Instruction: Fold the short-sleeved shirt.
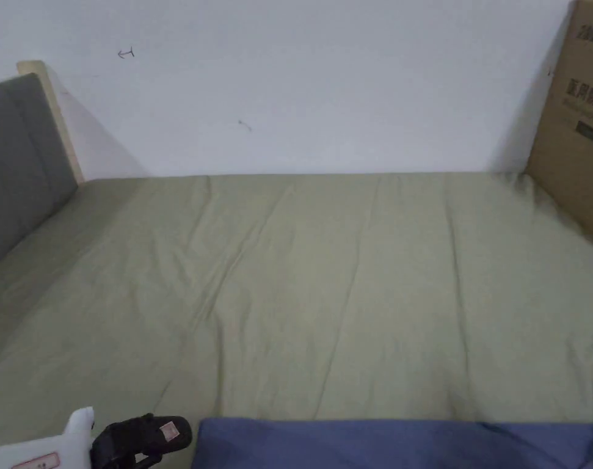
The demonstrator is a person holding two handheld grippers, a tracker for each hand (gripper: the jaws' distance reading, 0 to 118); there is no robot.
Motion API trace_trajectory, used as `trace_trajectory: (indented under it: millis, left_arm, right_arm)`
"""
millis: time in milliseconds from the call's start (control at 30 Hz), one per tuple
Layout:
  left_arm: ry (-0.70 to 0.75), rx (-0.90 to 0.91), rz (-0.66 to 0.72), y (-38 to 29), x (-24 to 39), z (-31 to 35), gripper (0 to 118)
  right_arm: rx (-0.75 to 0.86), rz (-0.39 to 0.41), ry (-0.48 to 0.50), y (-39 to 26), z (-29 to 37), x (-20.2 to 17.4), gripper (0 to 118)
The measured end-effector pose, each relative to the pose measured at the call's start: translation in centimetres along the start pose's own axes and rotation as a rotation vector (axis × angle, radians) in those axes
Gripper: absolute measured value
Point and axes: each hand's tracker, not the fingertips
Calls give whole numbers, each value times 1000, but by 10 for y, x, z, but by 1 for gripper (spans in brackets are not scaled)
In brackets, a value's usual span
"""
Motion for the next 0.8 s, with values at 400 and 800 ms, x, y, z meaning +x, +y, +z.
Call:
trace_trajectory:
  millis: [400, 800]
  left_arm:
    - [-263, -186, 16, -6, -6, -81, 118]
    - [144, -81, -155, -12, 13, -72, 5]
  right_arm:
    - [-93, 0, 104, 16, -27, -42, 1]
    - [-155, -27, 133, 17, -25, -45, 1]
